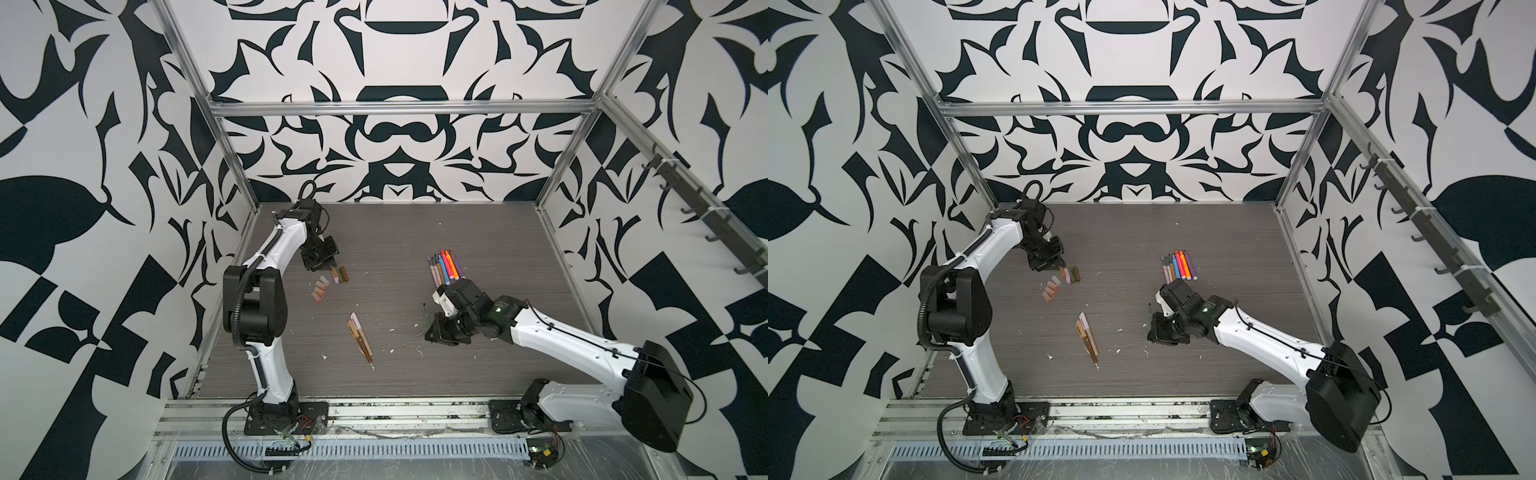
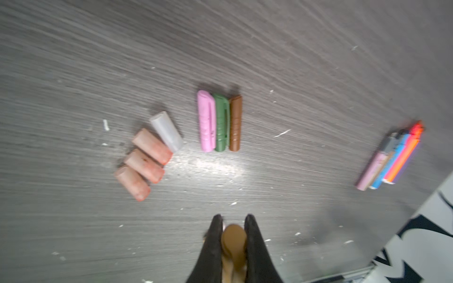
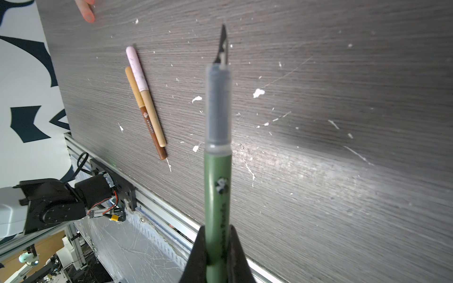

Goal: Remove pen caps from pens
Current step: Place the pen cap at the middle-left of the table.

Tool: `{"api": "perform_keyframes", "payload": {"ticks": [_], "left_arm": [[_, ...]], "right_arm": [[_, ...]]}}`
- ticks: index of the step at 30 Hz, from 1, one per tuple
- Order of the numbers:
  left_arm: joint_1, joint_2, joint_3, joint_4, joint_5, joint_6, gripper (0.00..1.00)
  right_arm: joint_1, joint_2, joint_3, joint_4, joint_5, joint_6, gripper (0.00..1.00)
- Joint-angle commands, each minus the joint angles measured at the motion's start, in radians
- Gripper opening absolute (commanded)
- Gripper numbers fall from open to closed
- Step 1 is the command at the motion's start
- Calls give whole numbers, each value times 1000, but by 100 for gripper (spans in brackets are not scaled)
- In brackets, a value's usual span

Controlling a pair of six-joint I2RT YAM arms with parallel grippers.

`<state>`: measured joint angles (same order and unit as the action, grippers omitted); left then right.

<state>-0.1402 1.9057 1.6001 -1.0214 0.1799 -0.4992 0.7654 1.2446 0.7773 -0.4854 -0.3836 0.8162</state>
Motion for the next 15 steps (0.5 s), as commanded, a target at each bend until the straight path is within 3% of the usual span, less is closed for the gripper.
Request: {"api": "perform_keyframes", "payload": {"ticks": [1,15], "left_arm": [[11,52,-7,-55,-65,24,0],[25,195,82,-24,-63,16,8]], "right_arm": [[0,-5,55,-14,-13,-29,0],[0,-15,77,-52,-12,-54,0]]}}
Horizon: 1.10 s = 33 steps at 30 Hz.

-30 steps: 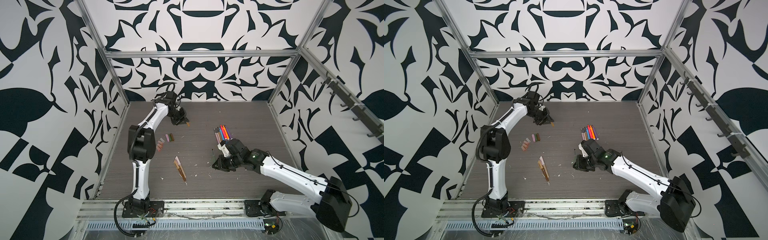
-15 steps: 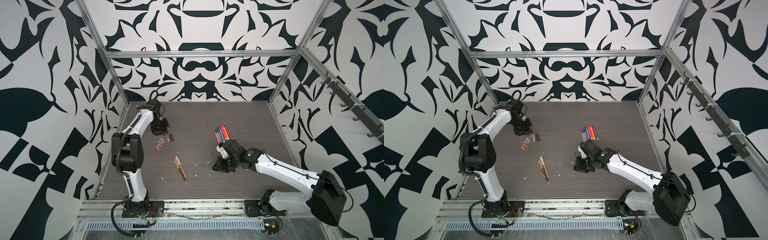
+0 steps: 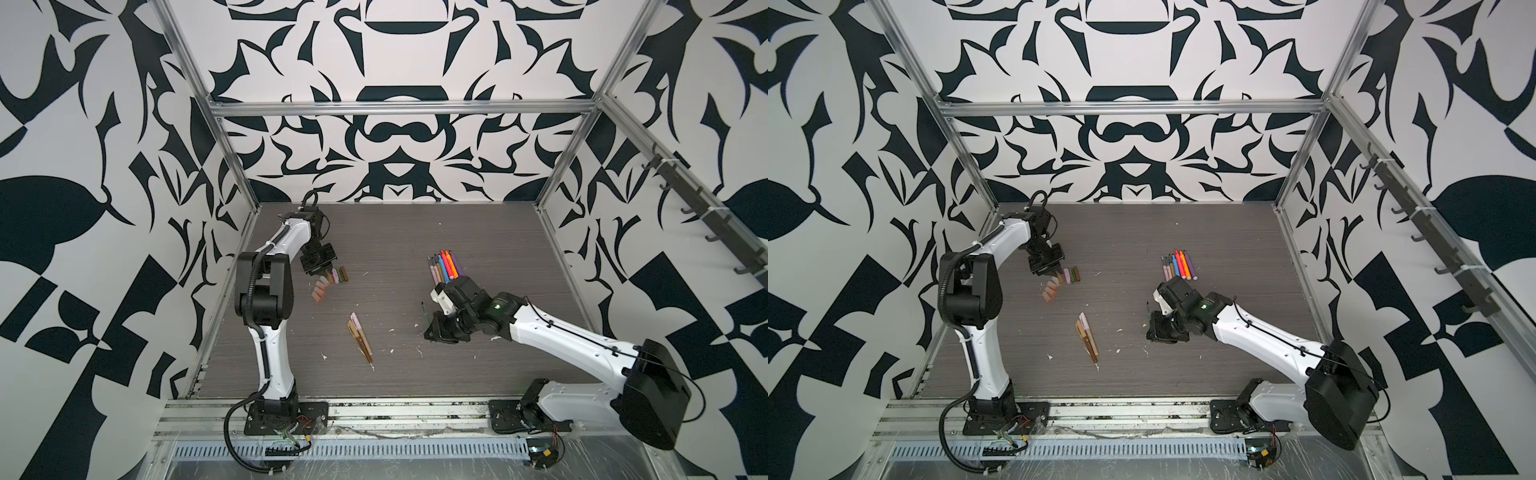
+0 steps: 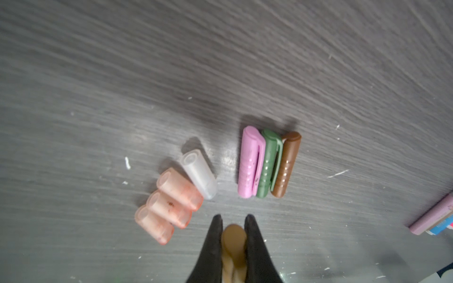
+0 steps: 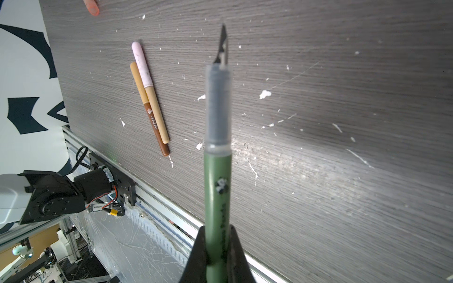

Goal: Remove pen caps from pens
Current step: Place the pen cap at the middle-left of the table.

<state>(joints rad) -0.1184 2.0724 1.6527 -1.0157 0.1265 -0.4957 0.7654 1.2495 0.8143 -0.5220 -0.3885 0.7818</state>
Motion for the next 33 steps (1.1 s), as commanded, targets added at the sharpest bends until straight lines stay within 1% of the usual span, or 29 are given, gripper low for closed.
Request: {"api": "perform_keyframes", "payload": {"ticks": [1,6,17,25,28,31,33], "left_arm": [[5,36,34,-29,-8,11,8],[5,70,60,-28,-3,12,10],[6,104,113,-42,1,11,25],[6,103,128,-49,7,11,27],[6,84,131,-49,19,5,27],[5,33,126,-35,57,-15,27],[5,-27,99,-2,110,-39,27]], "right_arm": [[0,-18,41,-16,-6,-21,0],[0,-10,51,-24,-7,-30,0],[-1,15,80,-45,-5,-56,0],[-3,33,105,-55,-5,-72,0],[-27,40,126,-72,17,-89,0],[-90,68,182,-125,50,-137,0],[-127,114,252,-186,116,-200,0]]}}
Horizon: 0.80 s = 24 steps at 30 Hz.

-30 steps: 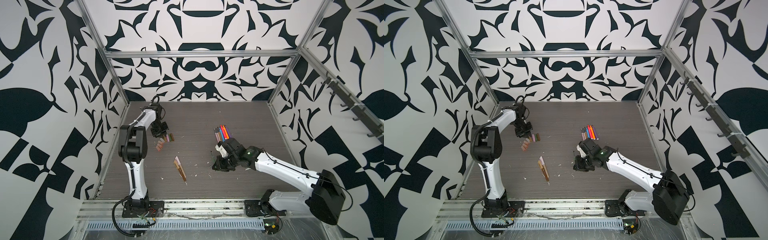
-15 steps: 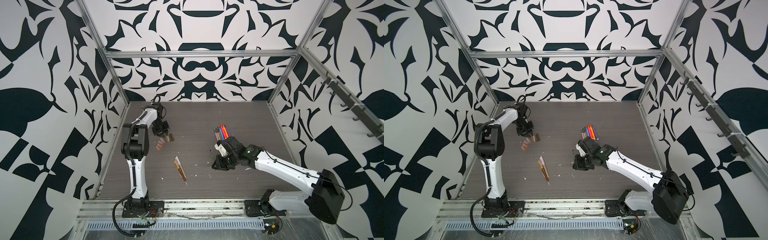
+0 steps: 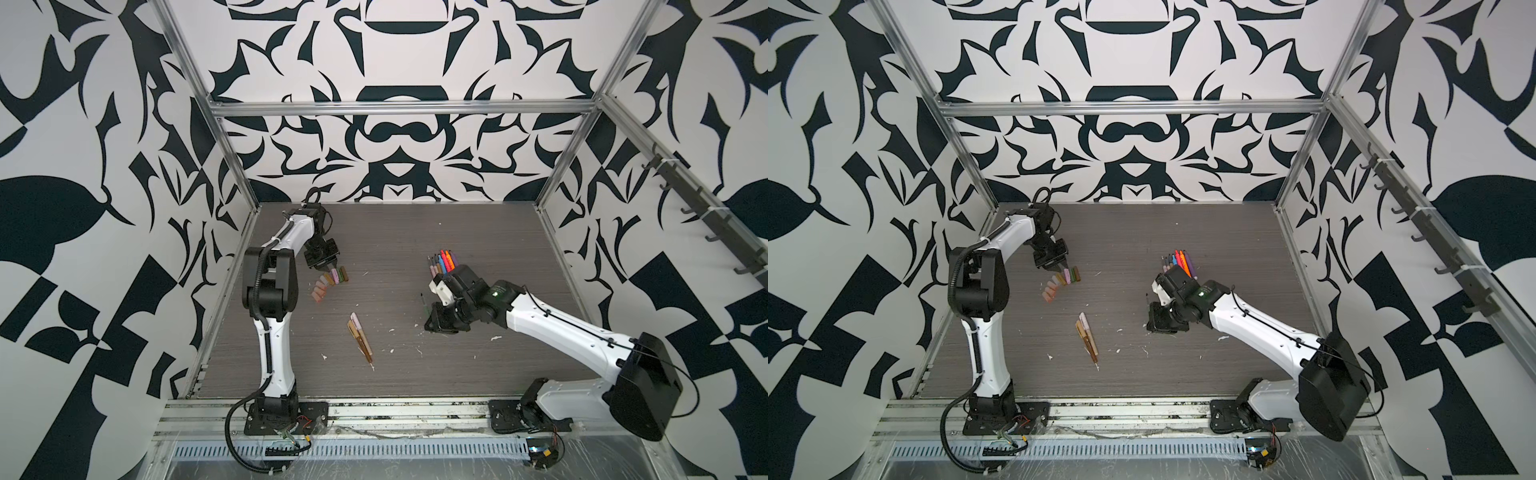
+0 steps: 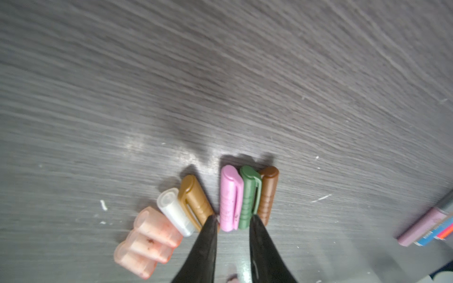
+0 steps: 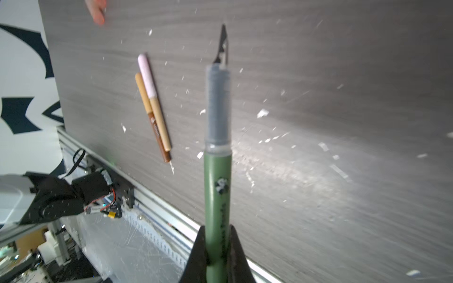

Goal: Remove pen caps from pens
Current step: Place the pen cap at the middle-left of the table, then place the pen at the center of the table.

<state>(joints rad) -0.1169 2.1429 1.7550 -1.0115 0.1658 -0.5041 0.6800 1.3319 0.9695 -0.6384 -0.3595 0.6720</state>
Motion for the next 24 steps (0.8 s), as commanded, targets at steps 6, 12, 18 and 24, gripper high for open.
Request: {"api": "perform_keyframes", "payload": {"ticks": [6,12,18,24], "left_arm": [[-14,-259,-117,82,181,-101,27],[-26,-371,-203,101,225,-129,27],[-26,-450,-271,109,247,-132,27],[-26,-494,-311,113,259,-126,27]], "right_arm": [[-61,320,428,-275,390,-301,0],[-62,533,619,-325,493,-354,0],[-62,720,750,-390,543,-354,4],[-62,817,830,-412,606,-348,7]]}}
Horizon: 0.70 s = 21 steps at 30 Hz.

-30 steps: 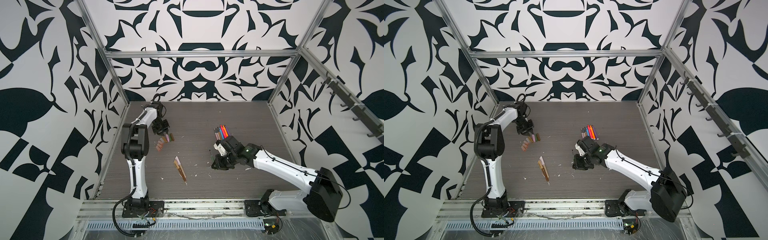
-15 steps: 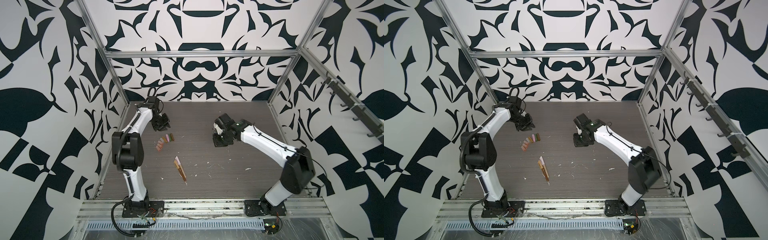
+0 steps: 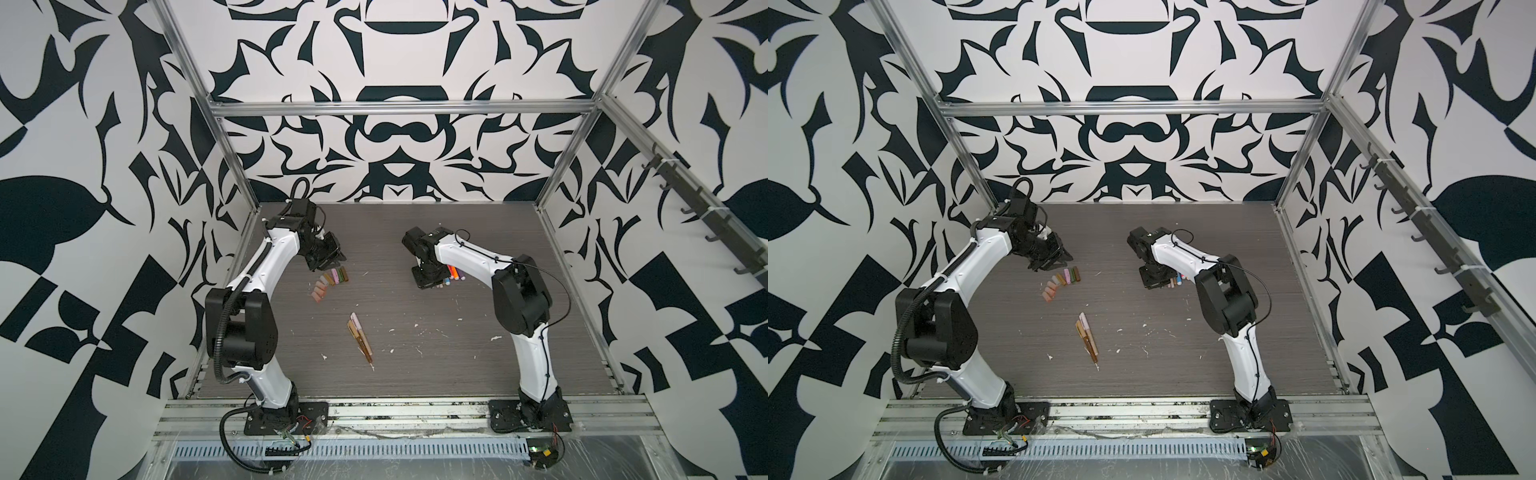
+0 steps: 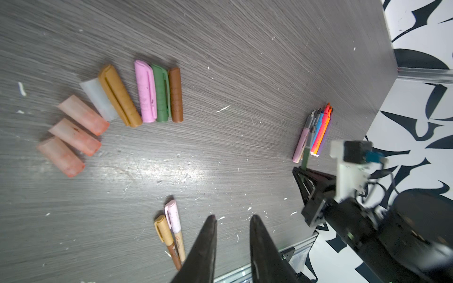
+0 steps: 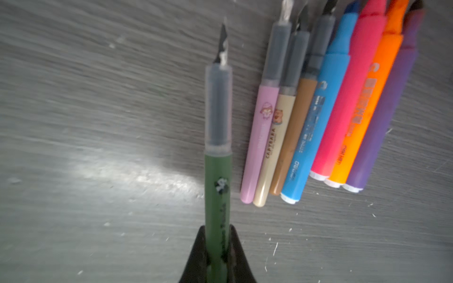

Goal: Remove pen caps from pens
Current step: Place the pen at the center of the table.

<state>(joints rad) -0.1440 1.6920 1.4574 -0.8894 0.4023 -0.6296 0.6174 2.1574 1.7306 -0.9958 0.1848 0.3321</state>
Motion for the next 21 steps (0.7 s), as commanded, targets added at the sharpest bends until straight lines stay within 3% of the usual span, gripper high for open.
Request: {"api": "perform_keyframes", "payload": {"ticks": [1,8,21], "left_arm": [[1,-47,-17,-11,23,2,27],[1,-54,-22,-27,41,24,27],[4,-55,-11,-57,57,55,27]], "right_arm": [[0,4,88,-61,63,-13,8],[0,88,216,-126,78,-17,14],[1,111,235,-145,72,10,30]]}}
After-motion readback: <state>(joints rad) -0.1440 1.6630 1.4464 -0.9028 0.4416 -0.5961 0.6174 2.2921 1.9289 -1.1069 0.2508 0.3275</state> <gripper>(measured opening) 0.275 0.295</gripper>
